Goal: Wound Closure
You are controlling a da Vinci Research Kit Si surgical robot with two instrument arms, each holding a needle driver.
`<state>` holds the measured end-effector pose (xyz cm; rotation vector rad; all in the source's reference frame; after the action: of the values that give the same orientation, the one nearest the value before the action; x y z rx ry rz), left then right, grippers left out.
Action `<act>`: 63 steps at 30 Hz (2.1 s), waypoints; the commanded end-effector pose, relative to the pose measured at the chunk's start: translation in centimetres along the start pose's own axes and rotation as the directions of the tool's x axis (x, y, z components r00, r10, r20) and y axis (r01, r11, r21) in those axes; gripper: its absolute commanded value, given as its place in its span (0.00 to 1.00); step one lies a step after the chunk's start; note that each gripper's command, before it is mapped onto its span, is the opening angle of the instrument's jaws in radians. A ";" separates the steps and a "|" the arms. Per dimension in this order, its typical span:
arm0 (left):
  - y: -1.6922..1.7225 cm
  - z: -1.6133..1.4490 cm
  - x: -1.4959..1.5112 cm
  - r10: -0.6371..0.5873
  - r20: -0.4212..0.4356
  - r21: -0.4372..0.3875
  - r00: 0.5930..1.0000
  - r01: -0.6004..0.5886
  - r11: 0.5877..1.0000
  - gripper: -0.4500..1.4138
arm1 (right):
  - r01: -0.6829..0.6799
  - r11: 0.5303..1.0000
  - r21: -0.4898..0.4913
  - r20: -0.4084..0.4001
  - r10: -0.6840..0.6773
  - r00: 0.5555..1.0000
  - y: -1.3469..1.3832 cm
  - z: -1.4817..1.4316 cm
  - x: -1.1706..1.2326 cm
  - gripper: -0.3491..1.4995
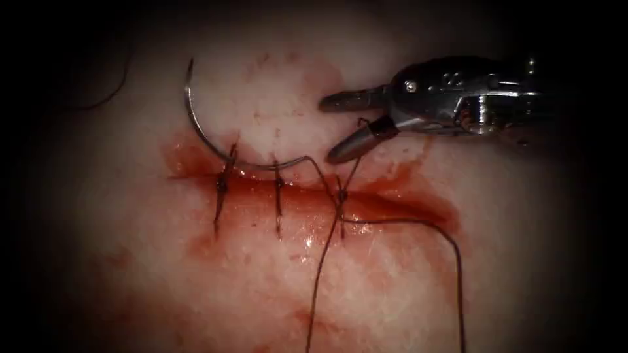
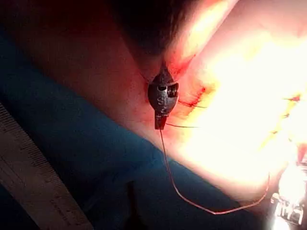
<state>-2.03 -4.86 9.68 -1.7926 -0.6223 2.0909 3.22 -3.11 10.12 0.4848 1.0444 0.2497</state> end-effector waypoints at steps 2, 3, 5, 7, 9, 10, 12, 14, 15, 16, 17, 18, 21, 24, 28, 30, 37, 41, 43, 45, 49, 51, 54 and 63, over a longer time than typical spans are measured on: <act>-0.14 0.03 0.10 0.008 -0.008 0.014 1.000 -0.008 1.000 0.00 | 0.008 0.997 -0.078 -0.029 -0.011 1.000 -0.02 -0.19 0.03 0.81; -0.25 0.01 0.21 0.019 -0.012 0.022 1.000 -0.019 1.000 0.00 | 0.007 0.995 -0.097 -0.037 -0.011 0.999 -0.03 -0.28 0.03 0.82; -0.41 0.00 0.36 0.030 -0.018 0.031 0.999 -0.030 0.999 0.00 | -0.009 0.990 -0.138 -0.051 0.002 0.999 -0.05 -0.50 -0.01 0.84; -0.69 0.00 0.57 0.045 -0.027 0.044 0.999 -0.044 0.998 0.00 | -0.033 0.982 -0.187 -0.072 0.020 0.997 -0.12 -0.78 -0.12 0.84; -1.00 0.01 0.76 0.062 -0.036 0.058 0.997 -0.060 0.997 0.00 | -0.051 0.972 -0.230 -0.079 0.034 0.996 -0.30 -0.93 -0.34 0.83; -1.09 0.02 0.82 0.066 -0.038 0.063 0.997 -0.064 0.996 0.00 | -0.053 0.971 -0.234 -0.077 0.036 0.996 -0.38 -0.94 -0.40 0.83; -1.32 0.05 0.93 0.079 -0.041 0.078 0.996 -0.076 0.994 0.00 | -0.049 0.972 -0.228 -0.067 0.034 0.997 -0.54 -0.94 -0.52 0.74; -1.51 0.06 1.00 0.085 -0.043 0.090 0.995 -0.081 0.993 0.00 | -0.060 0.981 -0.186 -0.065 0.048 0.997 -0.76 -0.89 -0.63 0.54; -1.63 0.07 1.03 0.084 -0.044 0.096 0.995 -0.080 0.992 0.00 | -0.064 0.985 -0.162 -0.065 0.054 0.996 -0.88 -0.85 -0.66 0.31; -1.80 0.08 1.06 0.088 -0.046 0.104 0.995 -0.083 0.991 0.00 | -0.065 0.992 -0.112 -0.073 0.057 0.996 -1.05 -0.78 -0.67 0.00; -1.91 0.08 1.06 0.090 -0.045 0.111 0.995 -0.084 0.990 0.00 | -0.064 0.993 -0.102 -0.082 0.056 0.995 -1.12 -0.75 -0.65 0.00; -2.06 0.07 1.04 0.085 -0.045 0.118 0.995 -0.079 0.990 0.00 | -0.068 0.992 -0.104 -0.109 0.056 0.992 -1.23 -0.68 -0.57 0.00; -2.28 0.05 0.99 0.080 -0.043 0.130 0.996 -0.074 0.989 0.00 | -0.084 0.990 -0.114 -0.143 0.067 0.987 -1.32 -0.54 -0.38 0.00; -2.42 0.03 0.93 0.079 -0.042 0.136 0.996 -0.072 0.988 0.00 | -0.104 0.987 -0.126 -0.181 0.081 0.980 -1.33 -0.41 -0.17 0.00; -2.71 -0.02 0.82 0.078 -0.041 0.142 0.996 -0.071 0.987 0.00 | -0.103 0.981 -0.166 -0.216 0.066 0.974 -1.26 -0.15 0.07 0.00; -2.82 -0.04 0.78 0.077 -0.039 0.150 0.996 -0.070 0.986 0.00 | -0.101 0.980 -0.169 -0.215 0.063 0.974 -1.27 -0.05 0.08 0.00; -3.34 -0.03 0.44 0.086 -0.020 0.196 0.996 -0.080 0.977 0.00 | -0.101 0.983 -0.153 -0.282 0.055 0.958 -1.36 -0.01 0.17 0.00; -3.51 0.02 0.15 0.105 -0.009 0.208 0.994 -0.101 0.973 0.00 | -0.110 0.982 -0.150 -0.333 0.055 0.941 -1.38 -0.08 0.19 0.00; -3.57 0.05 -0.03 0.096 -0.005 0.213 0.995 -0.092 0.973 0.00 | -0.116 0.981 -0.155 -0.364 0.053 0.930 -1.38 -0.10 0.19 0.00; -3.59 0.08 -0.19 0.091 -0.001 0.216 0.996 -0.088 0.972 0.00 | -0.126 0.977 -0.170 -0.390 0.051 0.919 -1.37 -0.09 0.20 0.03; -3.60 0.15 -0.45 0.076 0.005 0.225 0.997 -0.076 0.971 0.00 | -0.143 0.971 -0.190 -0.464 0.039 0.885 -1.33 -0.07 0.21 0.14; -3.59 0.18 -0.53 0.071 0.007 0.227 0.997 -0.071 0.971 0.00 | -0.171 0.969 -0.180 -0.506 0.058 0.861 -1.32 -0.04 0.22 0.18; -3.55 0.23 -0.59 0.065 0.007 0.223 0.998 -0.065 0.973 0.00 | -0.193 0.966 -0.170 -0.538 0.073 0.840 -1.31 -0.02 0.25 0.19; -3.45 0.24 -0.47 0.057 0.000 0.209 0.998 -0.055 0.976 0.00 | -0.213 0.963 -0.165 -0.545 0.091 0.833 -1.34 -0.23 0.30 0.00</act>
<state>-2.28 -2.16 11.84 -1.7153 -0.3376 2.1006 3.05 -4.06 9.08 0.2870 1.5066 0.6763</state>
